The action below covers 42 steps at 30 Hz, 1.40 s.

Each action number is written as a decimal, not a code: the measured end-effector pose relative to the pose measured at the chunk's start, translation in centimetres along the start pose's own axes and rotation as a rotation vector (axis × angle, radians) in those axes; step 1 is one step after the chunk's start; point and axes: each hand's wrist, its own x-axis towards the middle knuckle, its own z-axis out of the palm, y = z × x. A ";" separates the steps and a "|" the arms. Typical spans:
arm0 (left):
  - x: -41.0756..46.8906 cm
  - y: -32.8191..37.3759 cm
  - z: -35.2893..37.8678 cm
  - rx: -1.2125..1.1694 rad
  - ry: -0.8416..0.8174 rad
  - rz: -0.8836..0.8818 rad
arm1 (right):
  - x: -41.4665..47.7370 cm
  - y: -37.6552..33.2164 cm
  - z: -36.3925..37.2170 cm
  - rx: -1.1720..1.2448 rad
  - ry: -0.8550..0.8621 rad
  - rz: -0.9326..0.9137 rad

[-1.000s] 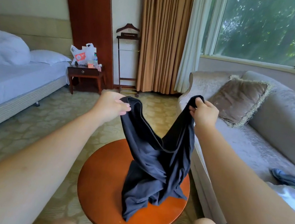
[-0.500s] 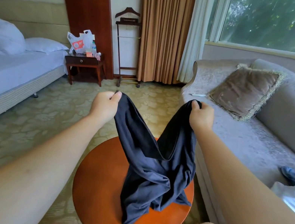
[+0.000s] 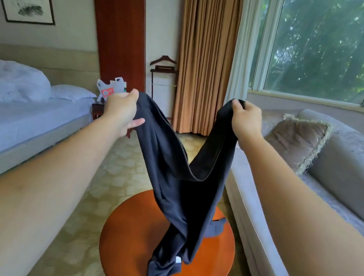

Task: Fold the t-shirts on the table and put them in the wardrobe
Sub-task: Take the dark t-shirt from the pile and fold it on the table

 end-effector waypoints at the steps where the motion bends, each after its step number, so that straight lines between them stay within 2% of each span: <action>1: -0.2 0.8 -0.5 -0.017 0.006 0.016 | -0.3 -1.1 -0.3 0.022 0.000 -0.018; 8: -0.7 3.5 -2.5 -0.095 0.050 0.040 | 0.0 -4.6 -1.4 0.133 -0.112 -0.030; 12: 2.4 0.9 -2.1 0.011 0.062 0.002 | 1.4 -2.3 -0.2 0.098 -0.179 0.058; 16: 7.0 -4.5 -0.8 0.106 0.067 -0.120 | 5.2 2.9 2.9 -0.093 -0.206 0.180; 19: 10.4 -7.5 0.3 0.063 0.087 -0.191 | 8.3 6.3 6.1 -0.188 -0.194 0.292; 21: 12.5 -7.3 1.4 -0.010 0.084 -0.158 | 10.3 6.3 8.2 -0.116 -0.159 0.334; 22: 13.8 -6.5 2.2 -0.048 0.090 -0.104 | 11.6 5.4 9.3 -0.051 -0.150 0.301; 25: 17.3 -0.7 3.7 -0.152 0.125 0.104 | 16.2 0.1 12.1 0.163 -0.089 0.046; 28: 20.9 5.0 3.4 -0.148 0.195 0.294 | 18.9 -6.4 12.5 0.315 -0.002 -0.172; 31: 19.4 8.7 2.9 -0.116 0.195 0.416 | 19.5 -8.7 11.0 0.362 0.055 -0.260; 34: 17.1 6.5 1.8 -0.038 0.165 0.415 | 16.7 -6.5 8.8 0.357 -0.009 -0.189; 37: 15.4 1.0 -0.5 0.022 0.131 0.278 | 13.2 -1.3 5.9 0.180 -0.038 -0.085; 42: 9.3 -6.5 -2.6 0.017 0.094 0.024 | 6.8 7.0 1.0 0.120 -0.020 0.256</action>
